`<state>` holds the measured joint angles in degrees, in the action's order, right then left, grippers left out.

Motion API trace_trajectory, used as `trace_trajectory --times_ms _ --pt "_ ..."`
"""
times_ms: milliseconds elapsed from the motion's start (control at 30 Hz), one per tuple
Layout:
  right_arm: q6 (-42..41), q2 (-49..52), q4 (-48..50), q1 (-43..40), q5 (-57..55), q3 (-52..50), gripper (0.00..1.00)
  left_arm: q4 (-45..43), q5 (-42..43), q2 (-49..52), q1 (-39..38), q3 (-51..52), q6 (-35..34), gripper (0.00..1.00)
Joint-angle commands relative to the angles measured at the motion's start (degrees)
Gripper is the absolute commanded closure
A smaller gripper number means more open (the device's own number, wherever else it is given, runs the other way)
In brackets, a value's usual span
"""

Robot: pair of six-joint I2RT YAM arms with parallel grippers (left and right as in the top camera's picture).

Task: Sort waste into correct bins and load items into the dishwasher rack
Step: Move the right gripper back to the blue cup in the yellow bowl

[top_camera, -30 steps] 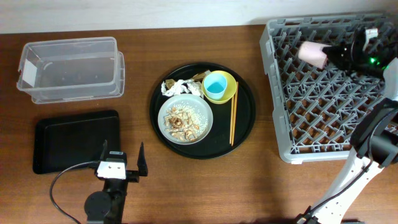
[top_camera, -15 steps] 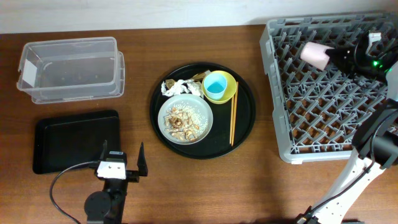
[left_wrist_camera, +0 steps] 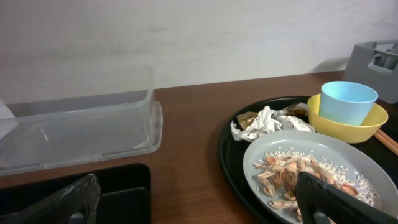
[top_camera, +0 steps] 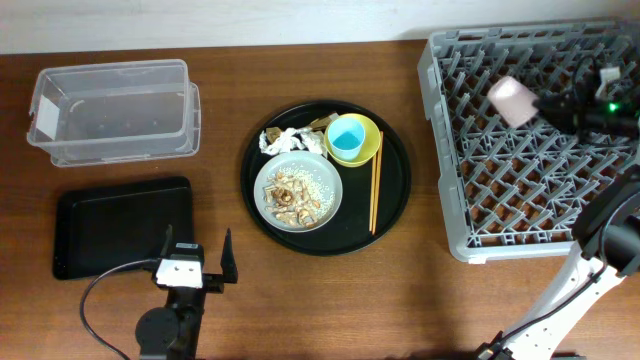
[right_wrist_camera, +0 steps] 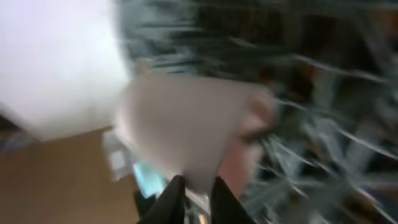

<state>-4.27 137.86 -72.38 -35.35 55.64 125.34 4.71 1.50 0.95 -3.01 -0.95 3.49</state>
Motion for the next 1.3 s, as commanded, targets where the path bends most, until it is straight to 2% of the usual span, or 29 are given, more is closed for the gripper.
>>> trace_trajectory --times_ms 0,167,367,400,500,700,933,1067,1267 --pt "-0.6 -0.9 -3.8 -1.0 -14.7 4.8 0.77 0.0 -0.2 -0.2 -0.3 0.4 0.7 0.01" --pt "-2.2 -4.1 -10.3 -0.7 -23.9 12.0 0.72 0.0 -0.2 -0.2 -0.3 0.4 0.7 0.01" --pt "-2.0 -6.3 -11.1 1.8 -25.8 14.6 0.72 0.0 -0.2 -0.2 -0.3 0.4 0.7 0.01" --pt "-1.9 -6.3 -11.0 2.5 -26.0 14.6 0.73 0.0 -0.2 -0.2 -0.3 0.4 0.7 0.01" --pt "-0.6 -6.3 -10.5 5.7 -27.5 14.1 0.83 0.0 -0.2 -0.2 -0.3 0.4 0.7 0.01" --pt "6.9 -6.5 -9.9 17.7 -28.1 14.3 0.81 0.0 -0.2 -0.2 -0.3 0.4 0.7 0.01" --pt "6.8 -6.5 -7.9 32.1 -34.6 14.6 0.77 0.0 -0.2 -0.2 -0.3 0.4 0.7 0.01" --pt "6.1 -6.6 -7.6 38.1 -38.1 14.6 0.69 0.0 -0.2 -0.2 -0.3 0.4 0.7 0.01" --pt "4.3 -6.6 -7.6 48.1 -46.2 14.6 0.68 0.0 -0.2 -0.2 -0.3 0.4 0.7 0.01"
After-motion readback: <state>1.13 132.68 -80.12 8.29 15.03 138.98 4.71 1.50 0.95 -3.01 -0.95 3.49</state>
